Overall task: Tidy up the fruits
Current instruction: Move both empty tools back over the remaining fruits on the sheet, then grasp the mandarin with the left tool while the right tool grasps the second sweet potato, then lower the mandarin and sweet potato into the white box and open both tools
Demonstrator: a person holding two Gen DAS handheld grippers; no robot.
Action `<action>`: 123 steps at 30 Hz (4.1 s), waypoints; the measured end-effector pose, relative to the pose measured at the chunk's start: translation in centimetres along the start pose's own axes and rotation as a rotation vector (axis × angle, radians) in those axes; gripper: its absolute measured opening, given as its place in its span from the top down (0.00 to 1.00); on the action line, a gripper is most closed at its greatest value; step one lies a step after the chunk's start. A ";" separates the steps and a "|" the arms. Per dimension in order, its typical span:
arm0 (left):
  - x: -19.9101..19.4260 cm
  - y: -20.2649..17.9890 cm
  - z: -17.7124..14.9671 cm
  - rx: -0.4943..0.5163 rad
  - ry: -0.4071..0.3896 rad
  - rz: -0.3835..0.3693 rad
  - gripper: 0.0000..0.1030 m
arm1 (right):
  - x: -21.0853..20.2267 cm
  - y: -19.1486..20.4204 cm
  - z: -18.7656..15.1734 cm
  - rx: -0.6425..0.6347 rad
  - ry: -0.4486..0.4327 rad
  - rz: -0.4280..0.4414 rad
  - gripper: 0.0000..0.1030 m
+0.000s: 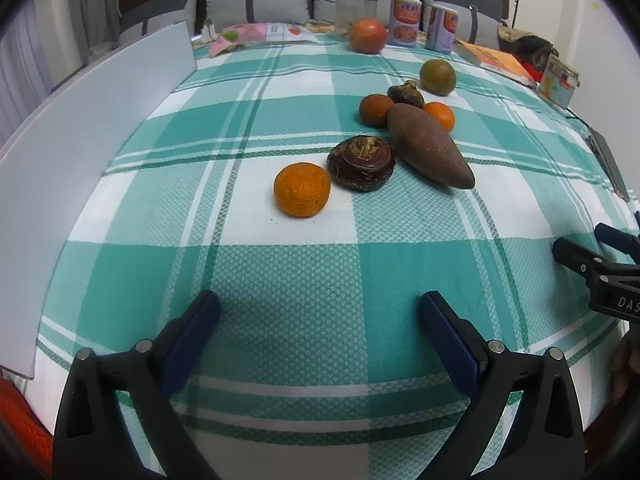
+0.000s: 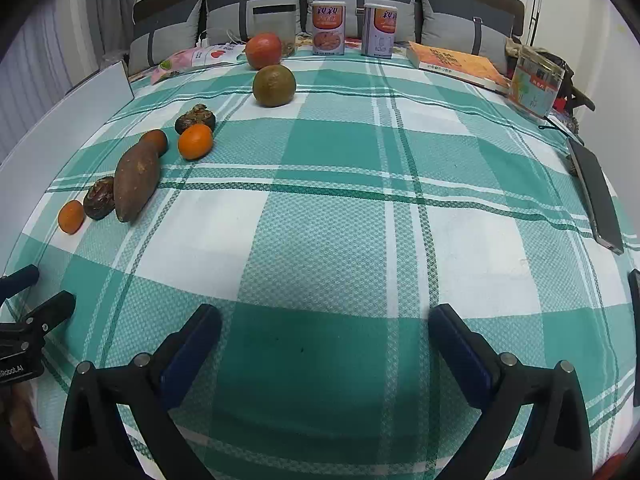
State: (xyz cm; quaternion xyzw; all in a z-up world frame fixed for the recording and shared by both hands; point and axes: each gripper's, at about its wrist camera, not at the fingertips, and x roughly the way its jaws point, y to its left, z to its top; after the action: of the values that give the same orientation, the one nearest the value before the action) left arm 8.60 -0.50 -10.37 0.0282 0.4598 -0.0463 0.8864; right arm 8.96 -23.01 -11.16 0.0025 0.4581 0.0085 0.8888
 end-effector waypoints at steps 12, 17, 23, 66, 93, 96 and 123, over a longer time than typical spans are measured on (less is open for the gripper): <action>-0.1 -0.1 -0.1 0.007 -0.007 0.002 0.02 | 0.0 0.0 0.0 0.001 -0.001 0.001 0.00; -0.1 -0.1 -0.1 0.015 -0.002 -0.002 0.02 | 0.0 0.0 0.0 0.001 -0.001 0.001 0.00; 0.0 -0.1 0.0 0.029 0.009 -0.010 0.02 | -0.1 0.0 0.0 0.001 -0.002 0.002 0.00; 2.5 2.5 6.1 0.102 -0.001 -0.222 0.68 | -0.1 -0.1 0.1 0.001 -0.004 0.005 0.00; -1.8 7.1 3.9 -0.041 -0.043 -0.252 0.72 | 3.3 5.7 11.4 0.199 0.254 0.463 0.60; -3.3 7.6 4.5 -0.106 -0.050 -0.312 0.73 | 1.0 3.6 11.1 0.257 0.224 0.500 0.60; -9.5 35.5 6.8 -0.505 -0.058 0.110 0.72 | -2.7 48.3 18.1 -0.122 0.291 0.852 0.60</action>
State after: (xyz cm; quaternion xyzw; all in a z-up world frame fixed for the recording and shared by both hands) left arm 12.51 34.73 1.55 -0.1705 0.4288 0.1174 0.8794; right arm 21.47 25.30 2.14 0.1372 0.5349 0.4010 0.7309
